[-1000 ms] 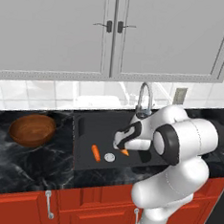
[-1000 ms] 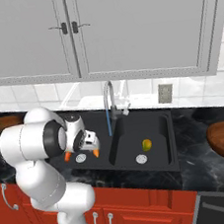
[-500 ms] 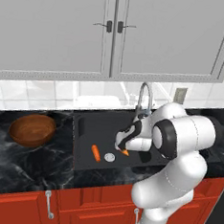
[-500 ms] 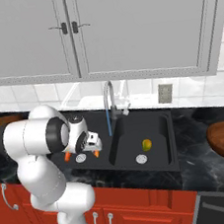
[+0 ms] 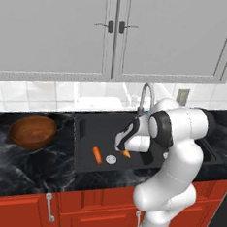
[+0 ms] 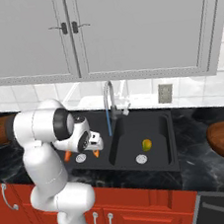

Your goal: Pick the carrots from the sink and place them in one bowl. Place the mango in the other bowl. Then turn off the sink faucet.

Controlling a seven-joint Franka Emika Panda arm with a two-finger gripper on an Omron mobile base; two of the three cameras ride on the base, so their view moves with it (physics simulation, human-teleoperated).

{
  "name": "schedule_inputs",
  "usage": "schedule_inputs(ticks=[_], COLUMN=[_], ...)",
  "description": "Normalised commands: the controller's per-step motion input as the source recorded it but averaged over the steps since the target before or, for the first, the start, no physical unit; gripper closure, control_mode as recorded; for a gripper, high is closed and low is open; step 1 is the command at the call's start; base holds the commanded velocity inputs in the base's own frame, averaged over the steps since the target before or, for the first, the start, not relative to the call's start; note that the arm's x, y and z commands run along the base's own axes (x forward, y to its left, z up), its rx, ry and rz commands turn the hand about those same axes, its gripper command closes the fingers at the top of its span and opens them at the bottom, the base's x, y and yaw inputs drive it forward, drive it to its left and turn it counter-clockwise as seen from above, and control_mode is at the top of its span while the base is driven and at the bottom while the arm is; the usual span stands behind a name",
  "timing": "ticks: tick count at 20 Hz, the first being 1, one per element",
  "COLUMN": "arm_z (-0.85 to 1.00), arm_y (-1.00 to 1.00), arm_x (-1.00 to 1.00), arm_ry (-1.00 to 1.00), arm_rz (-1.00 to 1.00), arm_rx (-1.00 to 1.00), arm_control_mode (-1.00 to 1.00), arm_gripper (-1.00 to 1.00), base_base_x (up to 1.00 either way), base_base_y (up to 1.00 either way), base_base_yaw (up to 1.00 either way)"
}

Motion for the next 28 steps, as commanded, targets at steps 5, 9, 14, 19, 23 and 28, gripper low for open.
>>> schedule_inputs(ticks=[5,9,14,19,23,28], arm_z=[-0.25,-0.31,-0.32,-0.25,-0.19,-0.20], arm_y=[0.00,0.00,0.00,-0.02,-0.03,-0.05], arm_x=[0.27,0.24,0.22,0.24,0.22,0.22], arm_ry=[0.00,0.00,0.00,0.00,0.00,0.00], arm_rz=[0.00,0.00,0.00,0.00,0.00,0.00], arm_rx=[0.00,0.00,0.00,0.00,0.00,0.00], arm_control_mode=[-1.00,-1.00,-1.00,-1.00,-1.00,-1.00], arm_gripper=[-1.00,-1.00,-1.00,-1.00,-1.00,-1.00], base_base_x=[0.00,0.00,0.00,0.00,0.00,0.00], base_base_y=[0.00,0.00,0.00,0.00,0.00,0.00], base_base_yaw=[0.00,0.00,0.00,0.00,0.00,0.00])
